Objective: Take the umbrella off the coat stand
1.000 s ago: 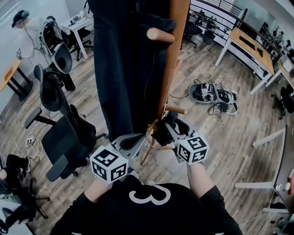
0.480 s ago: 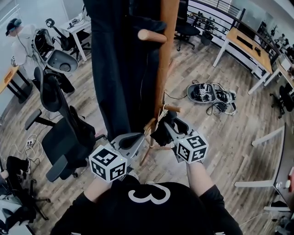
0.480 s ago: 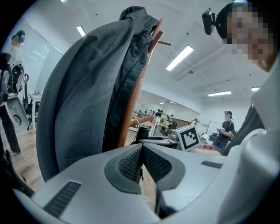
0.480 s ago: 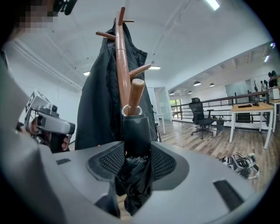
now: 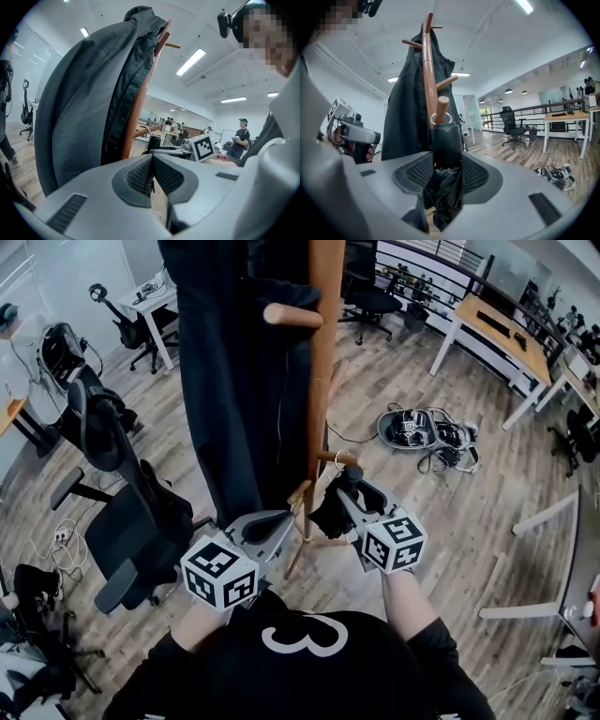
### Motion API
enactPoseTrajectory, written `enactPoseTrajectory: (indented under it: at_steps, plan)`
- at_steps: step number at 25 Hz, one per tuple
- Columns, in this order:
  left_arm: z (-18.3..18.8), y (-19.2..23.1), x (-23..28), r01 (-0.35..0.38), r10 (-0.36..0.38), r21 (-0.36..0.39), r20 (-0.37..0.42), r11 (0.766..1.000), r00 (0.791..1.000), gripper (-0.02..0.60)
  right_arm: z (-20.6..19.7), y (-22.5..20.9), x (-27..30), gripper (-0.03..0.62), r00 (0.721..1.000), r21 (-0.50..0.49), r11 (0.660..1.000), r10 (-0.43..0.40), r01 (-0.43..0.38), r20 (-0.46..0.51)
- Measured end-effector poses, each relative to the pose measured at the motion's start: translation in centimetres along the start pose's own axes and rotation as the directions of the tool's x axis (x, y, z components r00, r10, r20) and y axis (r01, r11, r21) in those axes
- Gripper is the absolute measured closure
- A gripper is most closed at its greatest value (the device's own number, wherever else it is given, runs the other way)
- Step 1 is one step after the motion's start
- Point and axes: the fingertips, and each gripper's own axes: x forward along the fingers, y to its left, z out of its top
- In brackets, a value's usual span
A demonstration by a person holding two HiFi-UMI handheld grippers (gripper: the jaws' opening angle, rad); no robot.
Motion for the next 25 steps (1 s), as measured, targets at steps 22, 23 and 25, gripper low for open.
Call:
enactPoseTrajectory:
  at_steps: [22,23,25]
  plan:
    - [-0.4,-3.9,0.1,0.025,-0.026,0.029,0.017,0.999,1.000,0.565,1.5,-0.9,-5.0,0.402,0.999,-0.036,0.999,-0.019,0.021,0.044]
    - [-0.5,-3.9,0.0,0.026,-0.026,0.026,0.018,0.999,0.999,0.565,1.6,-0.7,-5.2,0.402,0.999,-0.039,0.999,-0.016,0.018,0.045]
    - [-0.5,-3.8,-0.3,0.027,-0.027,0.022,0.021,0.999,0.999,0.565,1.9,-0.2,-5.8,0.402,0.999,-0.042,0.999,-0.008,0.010,0.049]
